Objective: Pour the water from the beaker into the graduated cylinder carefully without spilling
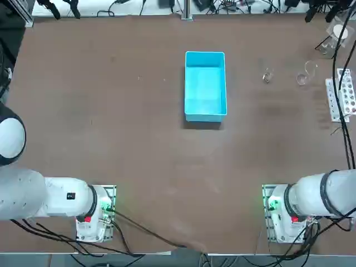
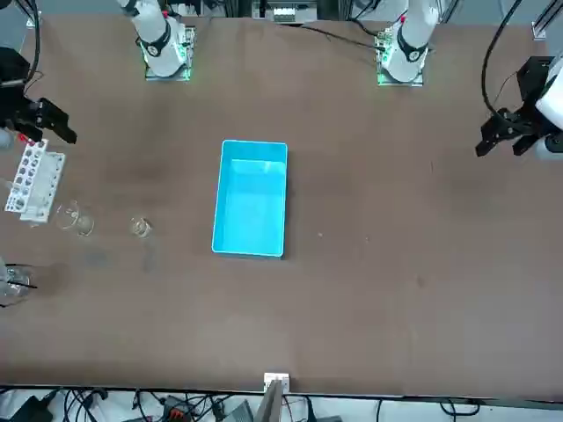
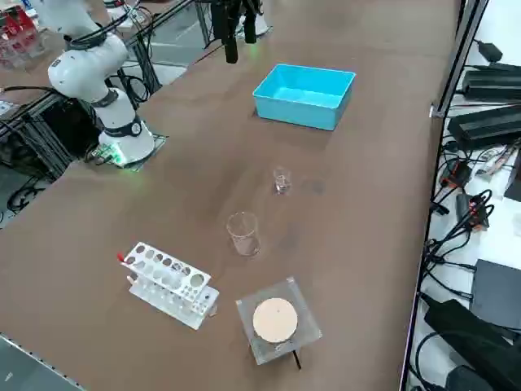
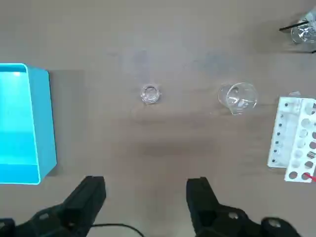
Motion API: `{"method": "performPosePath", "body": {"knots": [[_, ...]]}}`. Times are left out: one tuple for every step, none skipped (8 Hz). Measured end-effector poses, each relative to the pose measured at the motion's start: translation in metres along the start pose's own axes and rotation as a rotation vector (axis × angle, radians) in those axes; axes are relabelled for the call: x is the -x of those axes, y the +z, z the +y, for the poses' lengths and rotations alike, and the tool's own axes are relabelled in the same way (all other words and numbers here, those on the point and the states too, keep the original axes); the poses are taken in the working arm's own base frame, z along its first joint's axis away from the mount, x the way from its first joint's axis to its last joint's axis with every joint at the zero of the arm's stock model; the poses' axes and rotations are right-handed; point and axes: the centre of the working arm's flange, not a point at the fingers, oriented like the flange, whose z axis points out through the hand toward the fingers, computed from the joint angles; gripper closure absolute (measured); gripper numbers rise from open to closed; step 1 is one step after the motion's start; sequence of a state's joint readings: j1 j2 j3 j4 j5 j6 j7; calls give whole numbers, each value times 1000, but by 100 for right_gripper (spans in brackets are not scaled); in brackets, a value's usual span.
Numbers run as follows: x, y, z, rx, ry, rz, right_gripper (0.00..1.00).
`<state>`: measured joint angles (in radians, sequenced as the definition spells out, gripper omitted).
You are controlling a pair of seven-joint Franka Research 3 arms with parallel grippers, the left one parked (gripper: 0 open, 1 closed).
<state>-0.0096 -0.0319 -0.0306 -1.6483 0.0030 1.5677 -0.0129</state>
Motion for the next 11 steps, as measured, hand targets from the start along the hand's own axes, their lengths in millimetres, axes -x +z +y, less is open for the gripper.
{"method": "performPosePath", "body": {"knots": [[0,0,0,0,0,0,0],[0,0,0,0,0,0,0],[0,0,0,0,0,0,0],[0,0,0,0,0,0,0],[-1,1,0,0,1,-4,0],[0,5,2,0,3,-22,0],[2,10,5,0,11,-63,0],[7,14,11,-1,22,-109,0],[12,17,17,-3,34,-144,0],[14,18,21,-5,41,-162,0],[14,18,21,-5,46,-165,0]]}}
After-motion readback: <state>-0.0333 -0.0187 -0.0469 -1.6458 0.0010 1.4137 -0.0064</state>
